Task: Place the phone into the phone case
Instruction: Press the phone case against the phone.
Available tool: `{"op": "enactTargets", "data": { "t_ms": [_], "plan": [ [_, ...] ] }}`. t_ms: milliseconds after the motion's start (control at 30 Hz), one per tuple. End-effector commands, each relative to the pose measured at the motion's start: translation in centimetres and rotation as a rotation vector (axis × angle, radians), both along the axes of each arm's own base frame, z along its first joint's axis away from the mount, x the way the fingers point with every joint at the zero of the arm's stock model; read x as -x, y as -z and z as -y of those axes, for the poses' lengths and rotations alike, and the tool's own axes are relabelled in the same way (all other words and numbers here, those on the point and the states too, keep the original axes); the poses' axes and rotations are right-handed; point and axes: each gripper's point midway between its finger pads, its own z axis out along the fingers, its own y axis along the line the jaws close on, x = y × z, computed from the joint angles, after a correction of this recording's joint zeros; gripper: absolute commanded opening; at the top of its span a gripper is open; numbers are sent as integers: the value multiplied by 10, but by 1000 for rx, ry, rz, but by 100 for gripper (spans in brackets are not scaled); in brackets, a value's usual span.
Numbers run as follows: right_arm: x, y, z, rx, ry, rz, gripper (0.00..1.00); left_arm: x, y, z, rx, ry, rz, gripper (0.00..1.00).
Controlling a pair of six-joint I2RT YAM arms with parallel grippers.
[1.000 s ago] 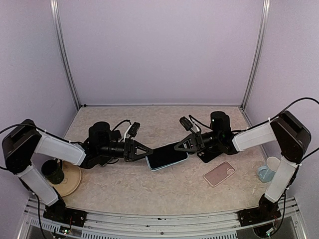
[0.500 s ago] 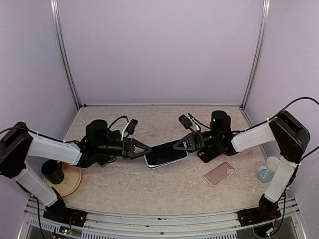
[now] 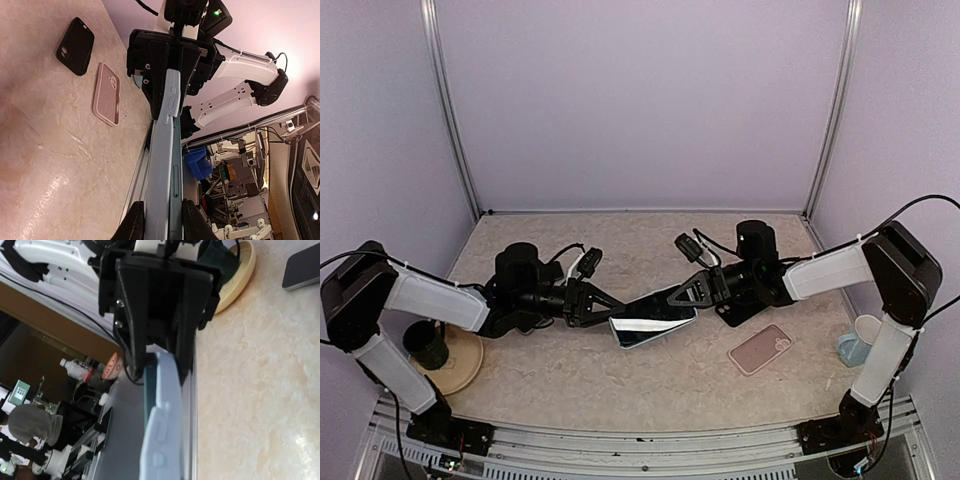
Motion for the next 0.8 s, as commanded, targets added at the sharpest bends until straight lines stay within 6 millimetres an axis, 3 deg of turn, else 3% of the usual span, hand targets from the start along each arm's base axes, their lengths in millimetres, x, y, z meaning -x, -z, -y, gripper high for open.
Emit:
{"op": "enactTargets", "data": {
  "t_ms": [0, 233, 500, 667, 767],
  "plan": [
    [-5, -2, -5, 28, 31, 76, 0, 14, -23, 5, 107, 98, 15, 24],
    [-11, 13, -5, 82, 57, 100, 0, 24, -31, 4, 193, 153, -48, 30],
    [-13, 12, -5, 74, 55, 115, 0, 30, -31, 6, 211, 179, -71, 29],
    [-14, 13, -7, 73, 55, 114, 0, 34, -34, 7, 221, 193, -77, 23],
    [-16, 13, -7, 76, 62, 119, 0, 38, -41, 6, 253, 214, -83, 14]
  ]
}}
